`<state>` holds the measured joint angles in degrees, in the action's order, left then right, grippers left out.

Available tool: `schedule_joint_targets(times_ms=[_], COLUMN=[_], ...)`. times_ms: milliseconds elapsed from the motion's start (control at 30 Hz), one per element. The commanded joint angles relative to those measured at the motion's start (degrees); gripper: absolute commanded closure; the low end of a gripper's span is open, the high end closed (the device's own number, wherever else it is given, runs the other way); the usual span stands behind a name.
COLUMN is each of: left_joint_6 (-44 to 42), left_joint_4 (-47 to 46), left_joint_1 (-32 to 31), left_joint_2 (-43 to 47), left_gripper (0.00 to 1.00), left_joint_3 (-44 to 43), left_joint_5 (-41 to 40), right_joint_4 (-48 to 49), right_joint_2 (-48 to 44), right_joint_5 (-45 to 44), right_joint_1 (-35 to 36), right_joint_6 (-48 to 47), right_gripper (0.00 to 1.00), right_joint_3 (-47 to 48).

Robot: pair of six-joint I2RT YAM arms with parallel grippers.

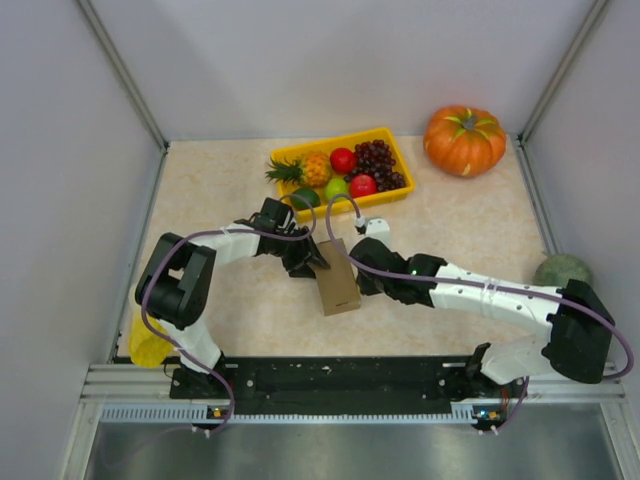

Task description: Unpack the express box

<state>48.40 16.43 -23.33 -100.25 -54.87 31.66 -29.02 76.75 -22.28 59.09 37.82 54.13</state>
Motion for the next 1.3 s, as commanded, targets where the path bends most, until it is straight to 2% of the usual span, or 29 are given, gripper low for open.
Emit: schedule_joint_targets(times_ms=[0, 433, 767, 867, 1133, 1267], left_joint_6=[-0.2, -0.3, -0.7, -2.2, -8.1, -9.5], left_joint_4=[3.6, 4.4, 4.2, 3.6, 0.5, -0.7], left_joint_1=[0.7, 0.7, 0.7, 0.7, 0.5, 0.5], left_joint_2=[-2.6, -2.3, -2.4, -2.2, -1.4, -1.8], left_gripper=[0.86, 0.85, 0.85, 0.77, 0.42, 0.31], left_joint_3=[3.2, 2.9, 2.6, 2.6, 4.4, 5.6], left_joint_5=[-14.3, -15.7, -13.8, -11.4, 0.0, 3.4], right_joint_4=[-2.2, -3.9, -4.0, -4.0, -3.8, -3.4], right_joint_2=[-2.7, -6.4, -1.1, -0.4, 2.8, 5.1], right_joint_5=[5.5, 6.5, 1.2, 0.1, -2.1, -2.6], right_joint_1=[2.3, 3.0, 6.2, 6.4, 6.4, 6.4], right_joint_6=[1.9, 3.1, 2.5, 2.3, 1.7, 1.9], right_gripper=[1.0, 1.0, 1.0, 1.0, 1.0, 1.0], right_joint_3=[-0.5, -2.7, -2.1, -1.1, 3.5, 5.7])
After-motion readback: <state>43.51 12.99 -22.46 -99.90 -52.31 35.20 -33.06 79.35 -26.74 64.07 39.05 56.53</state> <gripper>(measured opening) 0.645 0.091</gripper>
